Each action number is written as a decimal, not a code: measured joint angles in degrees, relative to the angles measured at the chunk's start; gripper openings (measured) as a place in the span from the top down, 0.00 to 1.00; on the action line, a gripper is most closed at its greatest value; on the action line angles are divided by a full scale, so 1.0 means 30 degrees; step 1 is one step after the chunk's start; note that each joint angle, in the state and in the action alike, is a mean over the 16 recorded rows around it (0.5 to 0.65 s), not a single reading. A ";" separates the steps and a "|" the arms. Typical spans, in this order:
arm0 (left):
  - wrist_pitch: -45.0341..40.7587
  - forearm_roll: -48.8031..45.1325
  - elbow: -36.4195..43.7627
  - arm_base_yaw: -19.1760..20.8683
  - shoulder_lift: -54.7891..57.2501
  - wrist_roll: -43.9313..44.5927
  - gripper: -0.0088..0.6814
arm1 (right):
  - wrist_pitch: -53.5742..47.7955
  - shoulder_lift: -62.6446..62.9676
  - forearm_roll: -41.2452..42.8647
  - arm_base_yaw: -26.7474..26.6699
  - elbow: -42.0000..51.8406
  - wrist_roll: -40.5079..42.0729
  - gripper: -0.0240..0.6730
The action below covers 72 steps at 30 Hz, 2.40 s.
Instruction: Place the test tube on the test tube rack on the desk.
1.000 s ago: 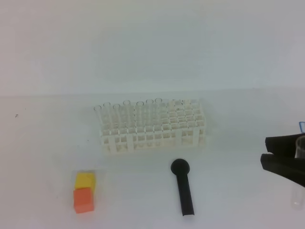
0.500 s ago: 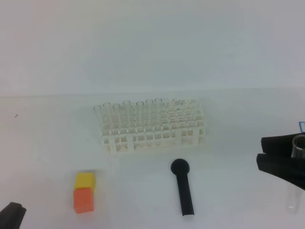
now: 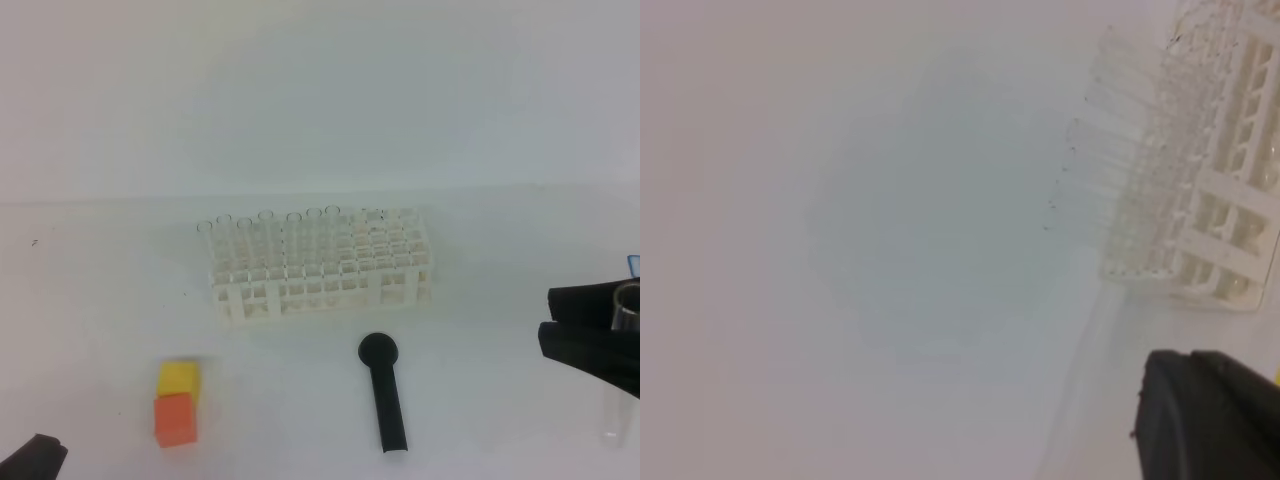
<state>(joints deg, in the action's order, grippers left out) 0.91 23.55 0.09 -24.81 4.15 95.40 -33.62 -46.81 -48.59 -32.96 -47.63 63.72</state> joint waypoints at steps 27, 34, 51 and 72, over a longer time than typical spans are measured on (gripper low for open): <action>-0.0745 0.1778 0.0000 0.9288 -0.0693 -0.3445 0.99 | 1.2325 -0.2075 0.4785 0.0000 0.3996 -0.5709 0.80; -0.2737 -0.2433 0.0000 0.9776 -0.1378 -1.4623 0.99 | 2.0190 -0.6769 1.0571 -0.0002 0.3981 -1.3695 0.80; -0.6538 -0.6020 0.0000 1.0739 -0.1663 -3.2273 0.99 | 2.5898 -1.9794 1.9712 -0.0519 -0.3740 -2.0926 0.80; -0.6214 -0.7075 0.0544 1.0738 -0.1744 -3.2090 0.99 | 2.8479 -2.2443 1.8048 -0.0713 -0.4652 -2.0743 0.80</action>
<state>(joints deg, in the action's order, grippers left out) -17.73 2.33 1.72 7.40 -1.09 -0.87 51.81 -114.14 5.56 -35.10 -61.59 1.49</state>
